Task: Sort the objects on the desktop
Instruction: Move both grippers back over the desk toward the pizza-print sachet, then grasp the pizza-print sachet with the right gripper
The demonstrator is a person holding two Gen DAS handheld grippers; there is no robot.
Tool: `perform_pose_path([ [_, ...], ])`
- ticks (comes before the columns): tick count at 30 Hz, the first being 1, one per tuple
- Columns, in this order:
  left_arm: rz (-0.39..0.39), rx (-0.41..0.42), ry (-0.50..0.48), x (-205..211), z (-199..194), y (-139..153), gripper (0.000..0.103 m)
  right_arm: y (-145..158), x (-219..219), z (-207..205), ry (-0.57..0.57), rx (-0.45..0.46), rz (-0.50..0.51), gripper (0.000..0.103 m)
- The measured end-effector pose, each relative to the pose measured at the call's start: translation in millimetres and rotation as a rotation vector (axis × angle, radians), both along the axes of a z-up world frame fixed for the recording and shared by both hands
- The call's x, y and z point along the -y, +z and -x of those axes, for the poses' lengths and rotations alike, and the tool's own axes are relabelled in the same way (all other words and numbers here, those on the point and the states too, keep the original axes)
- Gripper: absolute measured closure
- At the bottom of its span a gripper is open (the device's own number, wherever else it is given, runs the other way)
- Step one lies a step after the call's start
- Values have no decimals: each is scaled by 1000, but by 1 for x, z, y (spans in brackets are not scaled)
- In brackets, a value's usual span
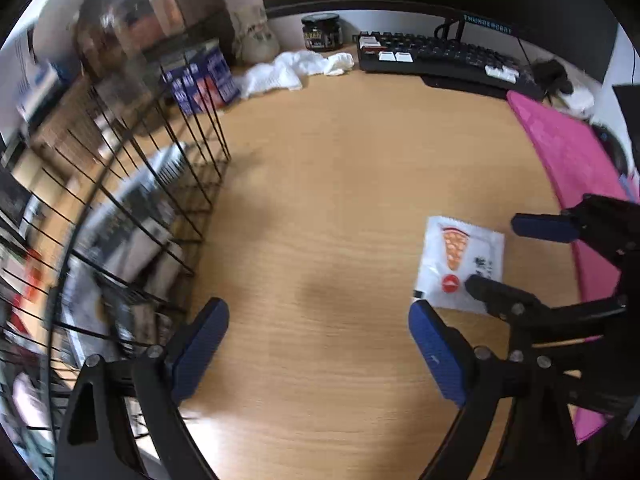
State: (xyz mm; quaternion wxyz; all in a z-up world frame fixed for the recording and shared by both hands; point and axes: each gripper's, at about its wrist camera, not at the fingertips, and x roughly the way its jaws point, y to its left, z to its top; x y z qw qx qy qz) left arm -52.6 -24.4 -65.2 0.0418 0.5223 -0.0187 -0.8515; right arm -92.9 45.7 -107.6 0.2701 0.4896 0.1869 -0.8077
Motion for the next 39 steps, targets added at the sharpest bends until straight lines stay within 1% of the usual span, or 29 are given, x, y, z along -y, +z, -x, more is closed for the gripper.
perform_pose_path([
  [3, -50, 0, -19, 3, 1, -1, 11, 1, -1, 4, 1, -2, 17, 42],
  [5, -90, 6, 6, 10, 1, -5, 11, 1, 1, 4, 14, 5, 32, 42],
  [7, -152, 19, 40, 18, -2, -11, 11, 2, 3, 3, 30, 0, 50, 42],
  [11, -268, 48, 101, 30, -12, -25, 12, -2, 13, 0, 63, -24, 36, 42],
  [14, -255, 28, 131, 32, -20, -26, 11, -2, 19, -1, 86, -28, 40, 42],
  [17, -267, 6, 190, 36, -31, -27, 11, -3, 26, -4, 120, -35, 45, 42],
  [20, -254, -4, 225, 38, -37, -27, 11, -7, 31, -5, 142, -43, 36, 36],
  [22, -258, -10, 234, 39, -38, -27, 11, -9, 33, -2, 150, -35, 57, 32],
  [23, -255, -10, 235, 39, -38, -27, 11, -10, 33, -2, 151, -36, 57, 27],
  [24, -252, -9, 232, 39, -38, -27, 11, -10, 32, 0, 148, -34, 57, 26],
  [27, -244, -6, 225, 38, -36, -28, 11, -10, 32, 2, 146, -21, 47, 27],
  [28, -235, -4, 221, 37, -35, -28, 11, -10, 32, 2, 145, -17, 46, 29],
  [30, -211, 2, 211, 34, -34, -29, 11, -6, 31, 1, 142, -19, 48, 56],
  [32, -203, 6, 198, 31, -32, -29, 11, -5, 29, 1, 131, -5, 45, 60],
  [34, -224, 5, 184, 31, -32, -29, 11, -3, 27, 1, 125, 8, 52, 65],
  [35, -245, 4, 177, 31, -32, -28, 11, -2, 25, 1, 118, 10, 57, 78],
  [36, -265, 5, 171, 32, -32, -28, 11, 0, 23, 1, 101, 2, 50, 100],
  [39, -292, 6, 173, 33, -31, -27, 11, 1, 19, 1, 77, -8, 16, 100],
])
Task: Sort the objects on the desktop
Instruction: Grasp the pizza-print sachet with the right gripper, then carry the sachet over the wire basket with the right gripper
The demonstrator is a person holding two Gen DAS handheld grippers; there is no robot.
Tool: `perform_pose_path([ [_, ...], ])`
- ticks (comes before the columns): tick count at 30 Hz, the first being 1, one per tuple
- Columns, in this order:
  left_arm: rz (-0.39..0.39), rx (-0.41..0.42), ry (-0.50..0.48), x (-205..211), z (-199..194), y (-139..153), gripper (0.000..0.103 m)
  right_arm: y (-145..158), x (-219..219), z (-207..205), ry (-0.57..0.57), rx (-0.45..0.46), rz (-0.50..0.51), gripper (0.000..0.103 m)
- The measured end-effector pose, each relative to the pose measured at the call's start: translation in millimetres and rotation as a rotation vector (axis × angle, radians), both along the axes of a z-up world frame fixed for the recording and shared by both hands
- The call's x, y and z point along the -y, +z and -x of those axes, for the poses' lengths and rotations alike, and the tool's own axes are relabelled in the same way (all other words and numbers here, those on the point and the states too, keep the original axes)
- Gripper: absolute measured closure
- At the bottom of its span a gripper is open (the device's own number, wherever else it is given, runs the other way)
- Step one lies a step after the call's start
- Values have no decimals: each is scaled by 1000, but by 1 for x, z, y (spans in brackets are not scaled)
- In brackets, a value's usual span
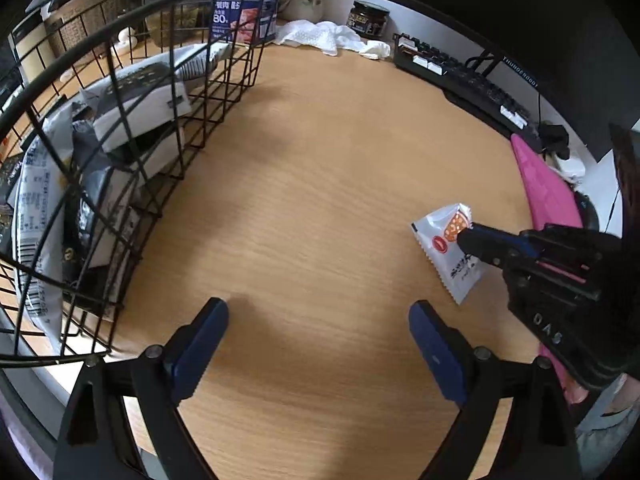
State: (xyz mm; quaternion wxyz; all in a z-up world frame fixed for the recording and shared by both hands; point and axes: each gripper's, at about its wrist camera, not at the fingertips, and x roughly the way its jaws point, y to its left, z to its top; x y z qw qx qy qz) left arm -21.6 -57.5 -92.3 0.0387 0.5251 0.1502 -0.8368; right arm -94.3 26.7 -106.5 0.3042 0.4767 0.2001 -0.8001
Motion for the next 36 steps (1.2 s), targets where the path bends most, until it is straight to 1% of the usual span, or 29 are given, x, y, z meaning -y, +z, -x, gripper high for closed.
perform_pose_path([
  [3, 4, -16, -4, -1, -2, 5, 11, 2, -1, -3, -5, -4, -10, 101],
  [6, 15, -25, -13, -4, -5, 10, 11, 5, -4, -5, -16, 0, 1, 101],
  [10, 23, -63, -30, -8, -6, 27, 11, 18, -9, -6, -29, -12, 17, 101],
  [15, 46, -141, -38, -8, -6, 61, 11, 56, -9, -15, -25, -69, 55, 101],
  [17, 17, -180, -43, -3, -7, 79, 11, 74, -5, -20, -15, -100, 74, 101],
  [20, 58, -232, -12, 8, -12, 104, 11, 103, 9, -25, 7, -146, 99, 101],
  [24, 57, -312, 35, 36, -25, 137, 11, 143, 33, -36, 51, -207, 140, 101],
  [27, 86, -348, 110, 67, -36, 155, 11, 169, 64, -45, 108, -241, 171, 101],
  [31, 116, -339, 224, 121, -46, 162, 11, 184, 114, -55, 193, -263, 193, 101],
  [34, 150, -302, 299, 156, -49, 158, 11, 187, 152, -60, 254, -242, 216, 101],
  [36, 150, -286, 330, 175, -50, 153, 11, 183, 176, -60, 273, -242, 215, 101],
])
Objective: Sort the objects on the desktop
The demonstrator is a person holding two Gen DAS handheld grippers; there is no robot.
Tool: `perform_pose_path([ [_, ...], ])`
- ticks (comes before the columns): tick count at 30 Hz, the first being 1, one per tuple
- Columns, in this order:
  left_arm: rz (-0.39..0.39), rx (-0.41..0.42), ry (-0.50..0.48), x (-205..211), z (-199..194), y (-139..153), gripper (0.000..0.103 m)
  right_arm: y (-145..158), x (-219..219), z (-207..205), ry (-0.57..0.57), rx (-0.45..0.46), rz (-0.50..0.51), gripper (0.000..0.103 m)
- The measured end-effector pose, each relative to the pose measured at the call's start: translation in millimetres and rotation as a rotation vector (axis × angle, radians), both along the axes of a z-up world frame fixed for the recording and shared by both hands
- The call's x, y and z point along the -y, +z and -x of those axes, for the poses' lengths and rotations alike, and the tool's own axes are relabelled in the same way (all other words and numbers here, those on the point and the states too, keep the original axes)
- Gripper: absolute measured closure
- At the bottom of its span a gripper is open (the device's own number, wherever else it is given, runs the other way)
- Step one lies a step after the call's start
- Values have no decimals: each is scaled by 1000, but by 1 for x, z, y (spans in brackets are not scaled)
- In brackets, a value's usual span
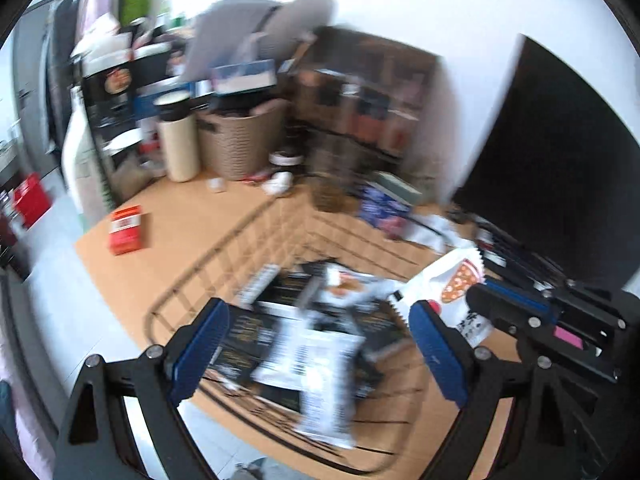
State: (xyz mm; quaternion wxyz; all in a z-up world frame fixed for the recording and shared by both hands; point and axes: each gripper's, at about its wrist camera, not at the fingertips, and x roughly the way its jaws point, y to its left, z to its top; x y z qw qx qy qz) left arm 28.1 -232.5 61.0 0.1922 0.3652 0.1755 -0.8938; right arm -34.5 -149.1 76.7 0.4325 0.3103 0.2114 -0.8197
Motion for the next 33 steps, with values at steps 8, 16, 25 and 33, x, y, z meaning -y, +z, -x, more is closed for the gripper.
perform_pose_path([
  [8, -41, 53, 24, 28, 11, -26, 11, -36, 34, 23, -18, 45, -25, 100],
  [16, 25, 98, 6, 14, 19, -29, 11, -47, 31, 25, -10, 72, -22, 96],
  [25, -33, 26, 4, 17, 9, -21, 11, -38, 22, 28, -49, 105, 28, 48],
  [33, -23, 11, -107, -22, 8, -12, 11, -19, -32, 12, -164, 99, 57, 46],
])
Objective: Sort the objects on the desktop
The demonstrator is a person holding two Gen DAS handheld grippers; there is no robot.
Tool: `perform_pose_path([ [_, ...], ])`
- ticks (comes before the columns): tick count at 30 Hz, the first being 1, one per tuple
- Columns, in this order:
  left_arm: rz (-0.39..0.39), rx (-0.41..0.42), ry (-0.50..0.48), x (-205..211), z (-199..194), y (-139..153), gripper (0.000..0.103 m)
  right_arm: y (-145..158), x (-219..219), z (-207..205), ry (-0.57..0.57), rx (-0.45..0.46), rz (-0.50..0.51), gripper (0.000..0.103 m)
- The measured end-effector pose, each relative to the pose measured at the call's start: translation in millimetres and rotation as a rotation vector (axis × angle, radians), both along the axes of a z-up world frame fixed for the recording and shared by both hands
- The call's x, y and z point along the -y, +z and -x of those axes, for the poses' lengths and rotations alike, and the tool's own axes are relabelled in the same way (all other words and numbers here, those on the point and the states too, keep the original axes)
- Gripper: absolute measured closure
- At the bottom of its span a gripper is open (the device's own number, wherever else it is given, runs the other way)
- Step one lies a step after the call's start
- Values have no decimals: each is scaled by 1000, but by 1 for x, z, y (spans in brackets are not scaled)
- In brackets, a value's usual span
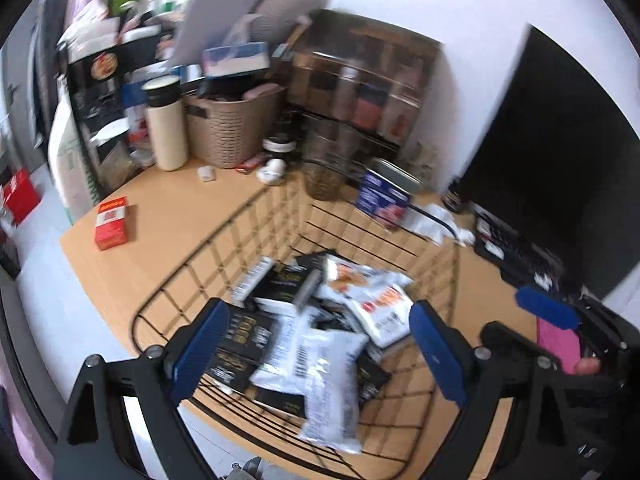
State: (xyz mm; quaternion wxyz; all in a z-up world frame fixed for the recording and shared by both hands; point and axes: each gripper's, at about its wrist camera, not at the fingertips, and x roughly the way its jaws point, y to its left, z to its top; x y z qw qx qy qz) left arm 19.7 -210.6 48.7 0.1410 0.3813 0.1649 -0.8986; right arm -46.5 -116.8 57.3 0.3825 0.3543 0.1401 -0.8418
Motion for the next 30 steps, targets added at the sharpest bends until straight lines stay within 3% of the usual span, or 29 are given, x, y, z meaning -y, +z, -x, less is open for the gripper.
perform_pose_path([
  [4, -24, 18, -132, -43, 3, -3, 11, 2, -48, -14, -199, -38, -78, 43],
  [6, -28, 27, -195, -67, 3, -4, 11, 2, -73, -24, -272, -37, -81, 36],
  [15, 55, 83, -362, -154, -11, -13, 11, -9, -169, -77, -443, -2, -2, 24],
  [20, 82, 98, -394, -172, -7, -20, 11, -21, -196, -83, -486, 9, 6, 24],
  [30, 125, 134, -351, -165, 6, -33, 11, -38, -196, -59, -490, 59, 10, 23],
])
